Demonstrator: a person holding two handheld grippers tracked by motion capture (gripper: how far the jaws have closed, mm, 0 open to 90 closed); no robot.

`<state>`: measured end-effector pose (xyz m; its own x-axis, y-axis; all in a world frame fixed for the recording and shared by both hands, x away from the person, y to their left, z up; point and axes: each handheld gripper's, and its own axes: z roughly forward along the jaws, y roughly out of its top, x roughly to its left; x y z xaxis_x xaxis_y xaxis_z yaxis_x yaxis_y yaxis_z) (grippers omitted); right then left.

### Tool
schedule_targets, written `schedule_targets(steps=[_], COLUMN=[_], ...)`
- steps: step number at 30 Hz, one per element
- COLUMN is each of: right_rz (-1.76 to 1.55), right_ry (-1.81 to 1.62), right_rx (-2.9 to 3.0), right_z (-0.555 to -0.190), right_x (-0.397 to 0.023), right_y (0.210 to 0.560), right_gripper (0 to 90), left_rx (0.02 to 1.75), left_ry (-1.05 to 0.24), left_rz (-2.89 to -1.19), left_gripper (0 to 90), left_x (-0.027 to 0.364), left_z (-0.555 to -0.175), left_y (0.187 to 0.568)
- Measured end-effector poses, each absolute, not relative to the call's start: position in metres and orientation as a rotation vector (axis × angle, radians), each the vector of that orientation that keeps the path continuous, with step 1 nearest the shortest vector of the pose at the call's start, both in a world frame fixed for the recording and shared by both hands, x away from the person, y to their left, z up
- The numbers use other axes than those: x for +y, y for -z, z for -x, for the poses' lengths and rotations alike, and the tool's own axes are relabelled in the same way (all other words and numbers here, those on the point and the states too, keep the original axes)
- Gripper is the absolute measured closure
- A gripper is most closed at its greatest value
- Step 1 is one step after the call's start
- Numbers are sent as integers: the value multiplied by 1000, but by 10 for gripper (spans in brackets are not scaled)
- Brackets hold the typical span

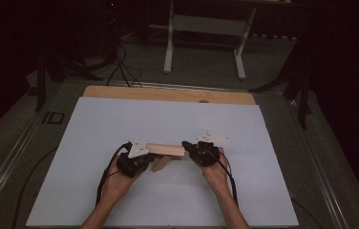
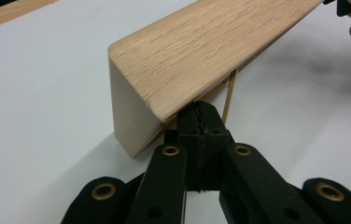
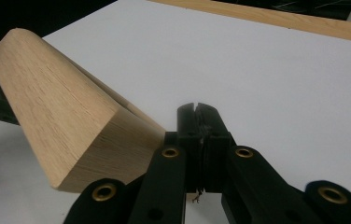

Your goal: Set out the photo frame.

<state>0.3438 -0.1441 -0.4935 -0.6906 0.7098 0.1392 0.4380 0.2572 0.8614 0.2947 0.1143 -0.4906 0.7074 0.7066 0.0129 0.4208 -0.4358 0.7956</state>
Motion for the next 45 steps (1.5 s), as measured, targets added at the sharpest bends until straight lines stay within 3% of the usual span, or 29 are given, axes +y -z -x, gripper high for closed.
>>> schedule_targets(steps=[45], right_rz=[-993], right_ry=[-1396], right_rx=[2257], right_z=[-336], right_x=[-140], right_y=[482], right_gripper=[895], left_rx=[847], left_ry=[-447], left_rz=[-2086], left_gripper=[895], left_x=[104], left_z=[-293], left_y=[483])
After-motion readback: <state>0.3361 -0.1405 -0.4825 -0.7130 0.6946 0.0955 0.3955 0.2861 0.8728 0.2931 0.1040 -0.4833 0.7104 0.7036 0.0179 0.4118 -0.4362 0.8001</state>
